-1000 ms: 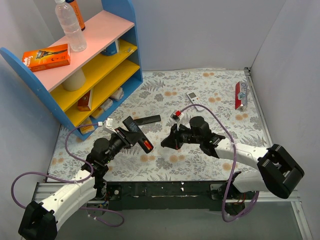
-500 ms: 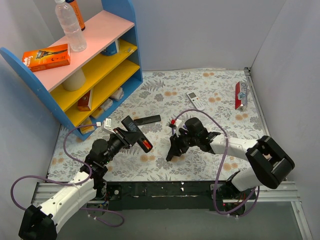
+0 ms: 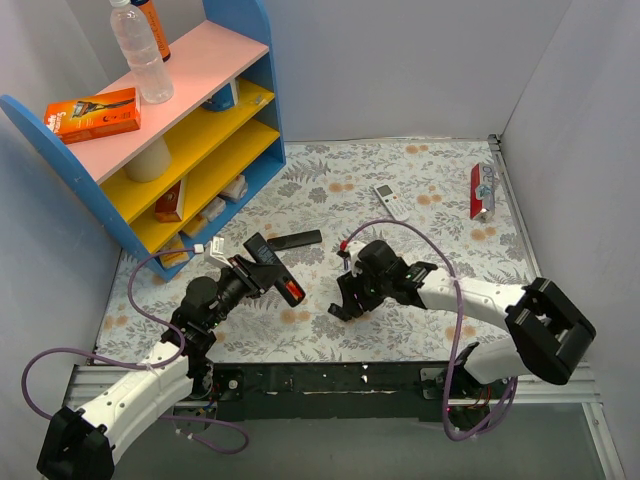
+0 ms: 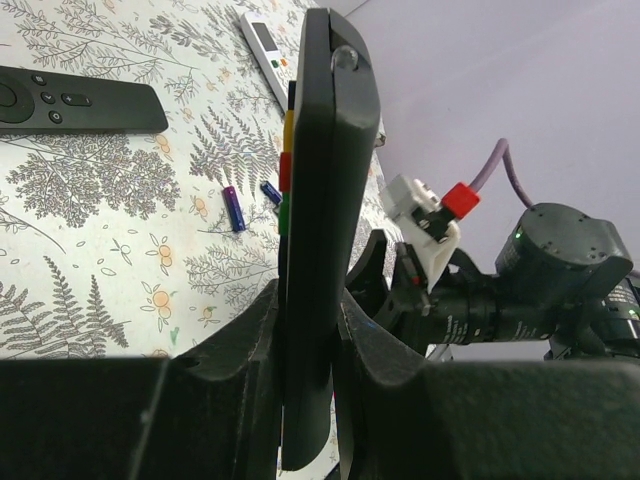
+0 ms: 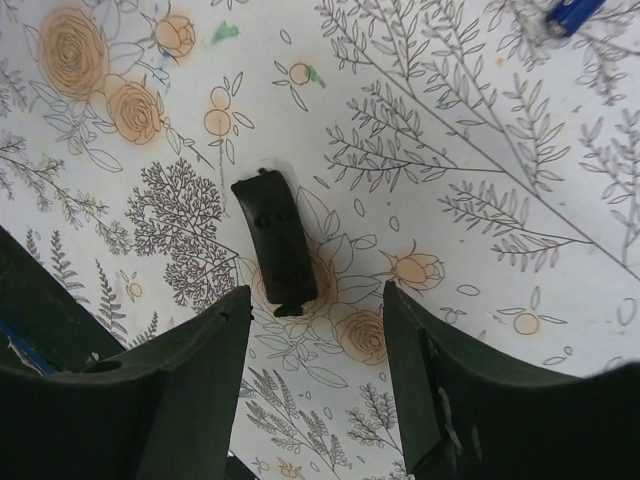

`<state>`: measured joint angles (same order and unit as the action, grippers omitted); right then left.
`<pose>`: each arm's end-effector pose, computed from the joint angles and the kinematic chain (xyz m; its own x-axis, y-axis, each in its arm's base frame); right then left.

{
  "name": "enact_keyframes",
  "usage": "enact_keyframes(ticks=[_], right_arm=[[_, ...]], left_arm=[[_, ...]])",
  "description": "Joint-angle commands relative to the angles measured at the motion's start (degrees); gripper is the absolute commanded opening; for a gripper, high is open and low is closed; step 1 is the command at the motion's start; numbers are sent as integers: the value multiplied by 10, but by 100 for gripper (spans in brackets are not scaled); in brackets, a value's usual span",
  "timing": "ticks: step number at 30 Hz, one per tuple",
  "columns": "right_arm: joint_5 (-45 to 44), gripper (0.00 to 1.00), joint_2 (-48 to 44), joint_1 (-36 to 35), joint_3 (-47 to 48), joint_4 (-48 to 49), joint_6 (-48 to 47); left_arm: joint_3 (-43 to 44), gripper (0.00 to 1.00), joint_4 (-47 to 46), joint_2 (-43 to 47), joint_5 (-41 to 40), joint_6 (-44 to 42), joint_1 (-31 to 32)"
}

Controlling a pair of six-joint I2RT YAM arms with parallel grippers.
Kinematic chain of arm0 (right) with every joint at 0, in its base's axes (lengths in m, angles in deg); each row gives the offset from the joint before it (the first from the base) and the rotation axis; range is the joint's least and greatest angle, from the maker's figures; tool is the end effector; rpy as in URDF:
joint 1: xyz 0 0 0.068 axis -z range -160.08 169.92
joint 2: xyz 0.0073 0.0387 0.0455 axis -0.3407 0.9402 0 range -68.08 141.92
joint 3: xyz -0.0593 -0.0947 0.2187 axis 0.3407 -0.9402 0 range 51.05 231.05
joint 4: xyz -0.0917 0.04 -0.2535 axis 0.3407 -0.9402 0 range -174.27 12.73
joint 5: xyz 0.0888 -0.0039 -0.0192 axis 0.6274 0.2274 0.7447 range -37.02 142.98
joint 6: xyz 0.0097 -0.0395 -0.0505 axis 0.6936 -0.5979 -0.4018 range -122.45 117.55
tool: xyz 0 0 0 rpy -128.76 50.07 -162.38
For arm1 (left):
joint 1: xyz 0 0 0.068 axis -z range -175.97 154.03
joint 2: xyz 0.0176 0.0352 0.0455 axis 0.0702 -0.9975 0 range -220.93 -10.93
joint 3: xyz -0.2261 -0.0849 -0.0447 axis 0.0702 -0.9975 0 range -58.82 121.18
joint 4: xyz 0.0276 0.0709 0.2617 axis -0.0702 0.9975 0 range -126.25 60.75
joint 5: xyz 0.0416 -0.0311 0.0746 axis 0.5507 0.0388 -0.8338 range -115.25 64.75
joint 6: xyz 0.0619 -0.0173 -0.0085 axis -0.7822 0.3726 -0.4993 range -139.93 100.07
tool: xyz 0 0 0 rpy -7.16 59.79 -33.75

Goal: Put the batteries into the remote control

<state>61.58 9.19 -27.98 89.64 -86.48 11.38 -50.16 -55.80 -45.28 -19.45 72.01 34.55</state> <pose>0.1883 0.2197 0.1378 -0.6744 -0.3939 -0.6245 -0.6587 0.7030 0.2680 0.1752 -0.1093 0.1761 -0.5885 -0.8073 0.0444 -0.1119 0.0269 -0.9934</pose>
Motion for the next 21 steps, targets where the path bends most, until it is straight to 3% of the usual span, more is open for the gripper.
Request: enact_keyframes(ticks=[1, 8, 17, 20, 21], right_arm=[[-47, 63, 37, -37, 36, -27, 32], [-135, 61, 114, -89, 94, -94, 3], [-243, 48, 182, -155, 140, -164, -23], [-263, 38, 188, -164, 144, -179, -23], [-264, 31, 186, -165, 142, -176, -22]], left_arm=[[12, 0, 1, 9, -1, 2, 2], [12, 0, 11, 17, -6, 0, 2], [13, 0, 12, 17, -7, -3, 2], [12, 0, 11, 16, -10, -3, 2], [11, 0, 10, 15, -10, -3, 2]])
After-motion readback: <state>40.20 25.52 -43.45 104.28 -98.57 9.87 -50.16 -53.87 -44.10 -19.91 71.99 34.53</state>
